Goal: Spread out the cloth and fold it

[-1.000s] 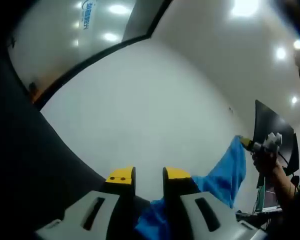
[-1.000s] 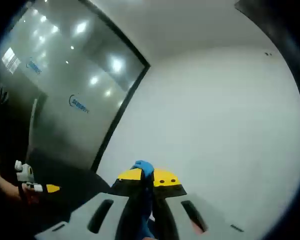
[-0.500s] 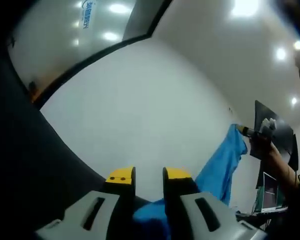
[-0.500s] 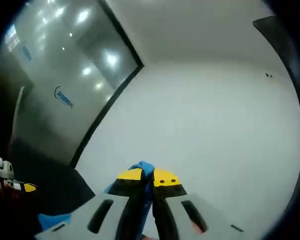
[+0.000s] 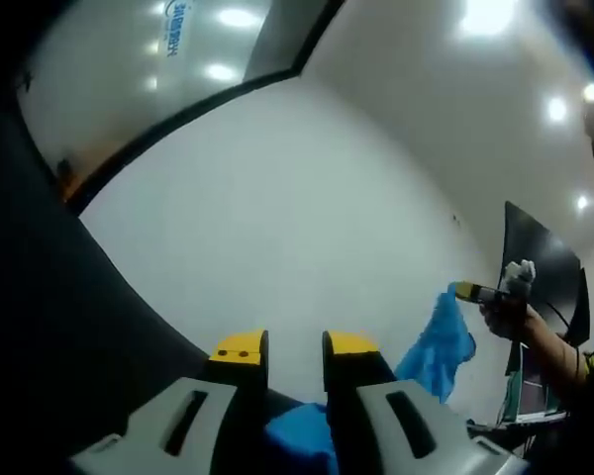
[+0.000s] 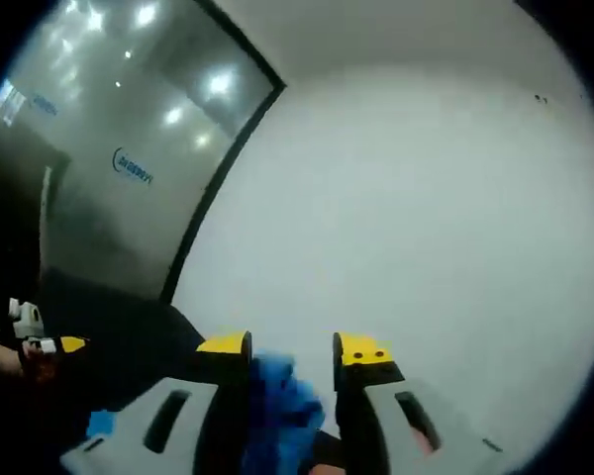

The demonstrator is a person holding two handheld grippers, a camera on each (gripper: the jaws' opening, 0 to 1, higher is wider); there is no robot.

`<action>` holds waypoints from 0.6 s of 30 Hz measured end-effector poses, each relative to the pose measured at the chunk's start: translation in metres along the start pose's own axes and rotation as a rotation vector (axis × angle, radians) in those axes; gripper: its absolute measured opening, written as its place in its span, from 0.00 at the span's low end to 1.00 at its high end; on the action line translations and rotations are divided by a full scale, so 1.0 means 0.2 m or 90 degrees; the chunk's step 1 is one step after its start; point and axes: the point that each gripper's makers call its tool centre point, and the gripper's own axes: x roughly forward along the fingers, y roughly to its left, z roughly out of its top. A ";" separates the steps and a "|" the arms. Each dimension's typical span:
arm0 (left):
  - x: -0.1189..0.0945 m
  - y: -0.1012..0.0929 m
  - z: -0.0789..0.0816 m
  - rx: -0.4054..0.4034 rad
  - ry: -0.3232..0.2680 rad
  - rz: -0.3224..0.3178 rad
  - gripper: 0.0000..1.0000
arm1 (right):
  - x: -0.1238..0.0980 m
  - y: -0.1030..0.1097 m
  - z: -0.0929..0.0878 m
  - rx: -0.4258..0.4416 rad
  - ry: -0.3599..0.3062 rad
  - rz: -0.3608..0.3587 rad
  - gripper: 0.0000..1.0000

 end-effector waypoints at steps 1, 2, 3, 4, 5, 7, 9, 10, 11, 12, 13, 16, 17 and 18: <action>0.00 0.00 0.00 0.001 0.001 0.000 0.25 | 0.00 0.00 0.00 -0.001 0.000 -0.002 0.28; 0.00 0.00 0.00 0.002 0.002 0.001 0.25 | -0.01 0.00 0.01 -0.007 -0.001 -0.005 0.27; 0.00 0.00 0.00 0.003 0.002 0.001 0.25 | -0.01 0.00 0.01 -0.014 -0.001 -0.005 0.28; 0.00 0.00 0.00 0.004 0.002 0.001 0.25 | -0.01 0.01 0.02 -0.017 -0.002 -0.004 0.28; 0.00 0.00 0.00 0.004 0.002 0.001 0.25 | -0.02 0.02 0.02 -0.020 -0.004 -0.002 0.27; 0.00 0.00 0.00 0.004 0.001 0.002 0.25 | -0.03 0.04 0.02 -0.028 -0.005 0.003 0.28; 0.00 0.00 0.00 0.004 0.001 0.003 0.25 | -0.05 0.06 0.00 -0.049 0.000 0.011 0.28; 0.00 0.00 0.00 0.004 0.001 0.003 0.25 | -0.07 0.08 -0.04 -0.061 0.005 0.016 0.28; 0.00 0.00 0.00 0.004 0.002 0.003 0.25 | -0.09 0.09 -0.08 -0.068 0.013 0.020 0.28; 0.00 0.00 0.00 0.004 0.002 0.003 0.25 | -0.11 0.10 -0.13 -0.074 0.023 0.024 0.28; 0.00 0.00 0.00 0.004 0.002 0.003 0.25 | -0.13 0.11 -0.18 -0.076 0.034 0.024 0.28; 0.00 0.00 -0.01 0.006 0.005 0.002 0.25 | -0.21 0.12 -0.38 -0.062 0.072 0.023 0.28; 0.00 0.00 -0.01 0.007 0.005 0.002 0.25 | -0.25 0.12 -0.46 -0.051 0.085 0.016 0.28; 0.00 -0.01 -0.01 0.008 0.006 0.002 0.25 | -0.29 0.14 -0.52 -0.032 0.091 0.012 0.28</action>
